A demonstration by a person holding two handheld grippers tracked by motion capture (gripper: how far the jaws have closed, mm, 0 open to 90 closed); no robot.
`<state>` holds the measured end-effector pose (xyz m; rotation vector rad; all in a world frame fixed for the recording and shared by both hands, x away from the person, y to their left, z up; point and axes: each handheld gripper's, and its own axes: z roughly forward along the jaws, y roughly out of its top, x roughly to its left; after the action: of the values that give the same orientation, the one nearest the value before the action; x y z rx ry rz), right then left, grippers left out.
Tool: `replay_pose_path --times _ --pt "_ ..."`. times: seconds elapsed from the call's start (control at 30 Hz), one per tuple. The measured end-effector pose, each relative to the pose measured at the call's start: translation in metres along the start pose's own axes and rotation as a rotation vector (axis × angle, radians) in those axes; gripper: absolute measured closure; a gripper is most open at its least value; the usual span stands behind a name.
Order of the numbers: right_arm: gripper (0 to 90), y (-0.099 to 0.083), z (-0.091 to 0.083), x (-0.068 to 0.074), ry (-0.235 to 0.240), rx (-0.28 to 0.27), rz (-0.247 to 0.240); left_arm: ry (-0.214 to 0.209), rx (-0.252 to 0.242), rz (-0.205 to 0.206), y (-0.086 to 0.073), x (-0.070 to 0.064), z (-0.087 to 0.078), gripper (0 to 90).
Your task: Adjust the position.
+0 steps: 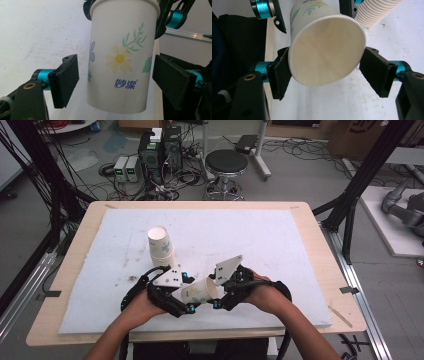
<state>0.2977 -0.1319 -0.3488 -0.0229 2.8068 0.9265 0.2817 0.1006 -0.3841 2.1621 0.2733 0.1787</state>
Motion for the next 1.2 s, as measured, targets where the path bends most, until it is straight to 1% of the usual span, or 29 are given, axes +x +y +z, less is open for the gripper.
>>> replay_pose_path --times 0.13,0.17,0.23,0.33,0.6,0.63,0.67,0.7,0.73,0.83,0.9,0.93,0.97,1.0,1.03,1.1,1.13,1.17,1.2 --pt "28.5 0.002 0.001 0.000 -0.006 0.015 -0.012 -0.009 0.010 0.001 0.001 0.000 0.002 23.2" --pt "28.6 0.004 0.001 0.001 -0.001 0.027 -0.020 -0.014 0.021 0.008 0.002 0.000 0.003 24.0" --pt "28.6 0.006 0.002 0.001 0.001 0.038 -0.030 -0.016 0.024 0.008 0.002 0.000 0.004 24.7" --pt "28.6 0.009 0.004 0.002 -0.003 0.072 -0.045 -0.022 0.043 0.012 0.003 -0.001 0.006 25.7" --pt "28.5 0.014 0.006 0.003 0.011 0.106 -0.061 -0.039 0.069 0.011 0.003 0.000 0.010 28.3" --pt "28.6 0.016 0.007 0.003 0.011 0.111 -0.077 -0.039 0.072 0.015 0.003 0.000 0.010 29.6" --pt "28.6 0.017 0.007 0.004 0.011 0.119 -0.068 -0.051 0.070 0.011 0.003 -0.001 0.011 31.8" --pt "28.5 0.017 0.008 0.003 0.013 0.128 -0.069 -0.051 0.070 0.011 0.003 -0.001 0.011 33.1" --pt "28.5 0.017 0.008 0.003 0.013 0.128 -0.069 -0.049 0.076 0.011 0.004 -0.001 0.011 33.1" --pt "28.5 0.018 0.009 0.003 0.020 0.135 -0.069 -0.061 0.083 0.009 0.003 0.000 0.012 33.3" --pt "27.4 0.018 0.008 0.003 0.031 0.117 -0.071 -0.067 0.079 0.004 0.003 -0.001 0.012 32.7" --pt "26.9 0.018 0.008 0.002 0.032 0.105 -0.069 -0.066 0.068 -0.004 0.002 -0.001 0.012 32.4" --pt "26.2 0.018 0.007 0.002 0.036 0.092 -0.059 -0.067 0.059 -0.010 0.002 -0.001 0.012 32.3" --pt "25.6 0.017 0.006 0.001 0.036 0.076 -0.039 -0.069 0.056 -0.011 0.001 0.000 0.011 32.2" --pt "24.8 0.015 0.005 0.000 0.043 0.058 -0.011 -0.068 0.040 -0.019 -0.001 0.000 0.010 32.0" --pt "23.6 0.012 0.004 -0.002 0.057 0.013 0.027 -0.066 0.035 -0.023 -0.002 0.001 0.009 32.1" --pt "22.3 0.010 0.002 -0.003 0.058 -0.012 0.045 -0.066 0.027 -0.032 -0.003 0.001 0.008 32.2" --pt "22.3 0.010 0.002 -0.003 0.058 -0.012 0.045 -0.062 0.017 -0.038 -0.004 0.001 0.007 32.2" --pt "21.7 0.009 0.000 -0.004 0.065 -0.040 0.067 -0.057 0.011 -0.047 -0.006 0.001 0.006 32.2"
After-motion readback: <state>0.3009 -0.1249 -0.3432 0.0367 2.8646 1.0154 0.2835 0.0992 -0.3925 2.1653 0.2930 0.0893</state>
